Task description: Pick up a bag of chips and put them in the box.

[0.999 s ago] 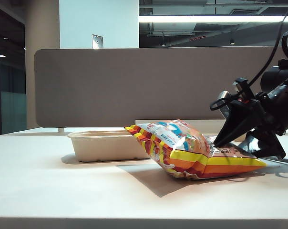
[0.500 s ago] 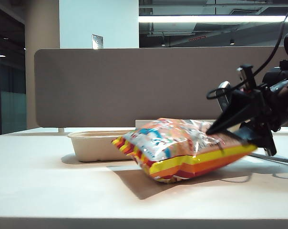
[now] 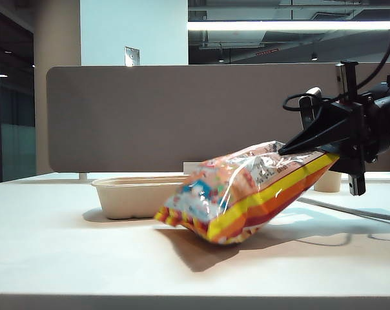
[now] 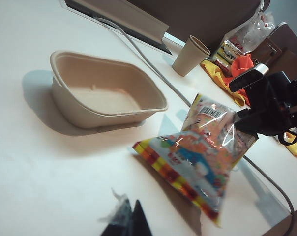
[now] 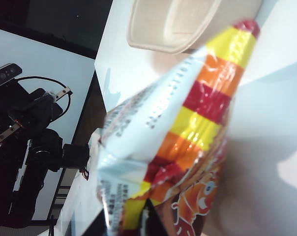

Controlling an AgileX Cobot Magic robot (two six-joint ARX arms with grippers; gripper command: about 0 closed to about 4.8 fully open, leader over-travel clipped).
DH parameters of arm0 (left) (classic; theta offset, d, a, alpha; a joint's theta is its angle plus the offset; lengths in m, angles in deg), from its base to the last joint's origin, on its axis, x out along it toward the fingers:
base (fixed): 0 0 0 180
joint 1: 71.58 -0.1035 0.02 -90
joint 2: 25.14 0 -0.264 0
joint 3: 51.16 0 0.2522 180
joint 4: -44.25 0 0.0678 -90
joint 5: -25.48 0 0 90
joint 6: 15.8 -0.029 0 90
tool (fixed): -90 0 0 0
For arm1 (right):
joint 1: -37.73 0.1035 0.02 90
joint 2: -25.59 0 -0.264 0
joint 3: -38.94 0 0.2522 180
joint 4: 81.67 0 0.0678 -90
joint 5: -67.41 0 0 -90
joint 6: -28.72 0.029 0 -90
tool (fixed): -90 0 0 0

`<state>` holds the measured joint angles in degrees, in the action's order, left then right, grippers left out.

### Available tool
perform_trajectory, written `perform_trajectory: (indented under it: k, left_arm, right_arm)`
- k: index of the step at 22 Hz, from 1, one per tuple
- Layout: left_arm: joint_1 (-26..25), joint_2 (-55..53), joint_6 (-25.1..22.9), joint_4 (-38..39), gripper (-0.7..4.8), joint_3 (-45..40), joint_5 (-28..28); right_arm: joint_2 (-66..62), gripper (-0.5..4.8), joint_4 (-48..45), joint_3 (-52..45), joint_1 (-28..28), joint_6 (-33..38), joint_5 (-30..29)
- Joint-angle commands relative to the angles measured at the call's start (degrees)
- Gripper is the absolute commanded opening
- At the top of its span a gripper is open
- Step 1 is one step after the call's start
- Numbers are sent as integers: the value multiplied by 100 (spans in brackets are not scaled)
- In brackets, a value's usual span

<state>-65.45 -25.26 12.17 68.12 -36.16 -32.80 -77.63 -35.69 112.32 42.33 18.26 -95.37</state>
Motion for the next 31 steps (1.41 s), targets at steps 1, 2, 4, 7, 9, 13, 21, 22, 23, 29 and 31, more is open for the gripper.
perform_trajectory:
  k: [1, 2, 4, 7, 9, 13, 21, 22, 23, 29, 31]
  left_arm:
    - [0, -2, -35, 98, -5, 24, 44]
    - [0, -2, -37, 98, -5, 24, 44]
    - [0, -2, -35, 98, -5, 24, 42]
    - [0, -2, -35, 98, -5, 24, 42]
    - [0, -2, -35, 98, -5, 24, 44]
    - [0, -2, -35, 98, -5, 24, 44]
    - [0, -2, -35, 98, -5, 24, 44]
    - [0, -2, -35, 98, -5, 24, 44]
    - [0, -2, -35, 98, -5, 24, 44]
    - [0, -2, -37, 96, -5, 24, 11]
    - [0, -2, -37, 96, -5, 24, 0]
  right_arm:
    - [28, 83, -66, 11, 2, -28, -92]
    - [28, 79, -72, 11, 2, -28, -94]
    - [28, 64, -105, 11, 2, -26, -326]
    - [28, 47, -125, 15, 0, -26, -455]
    - [26, 29, -125, 15, 0, -24, -452]
    - [28, 21, -125, 17, 0, -7, -494]
    - [26, 21, -192, 291, 2, 199, -1115]
    - [26, 21, -280, 341, 4, 323, -1113]
    - [26, 21, -389, 382, 11, 450, -1115]
    - [26, 21, -2120, 592, 310, 2188, -518]
    - [26, 20, -3316, 592, 610, 3154, -74]
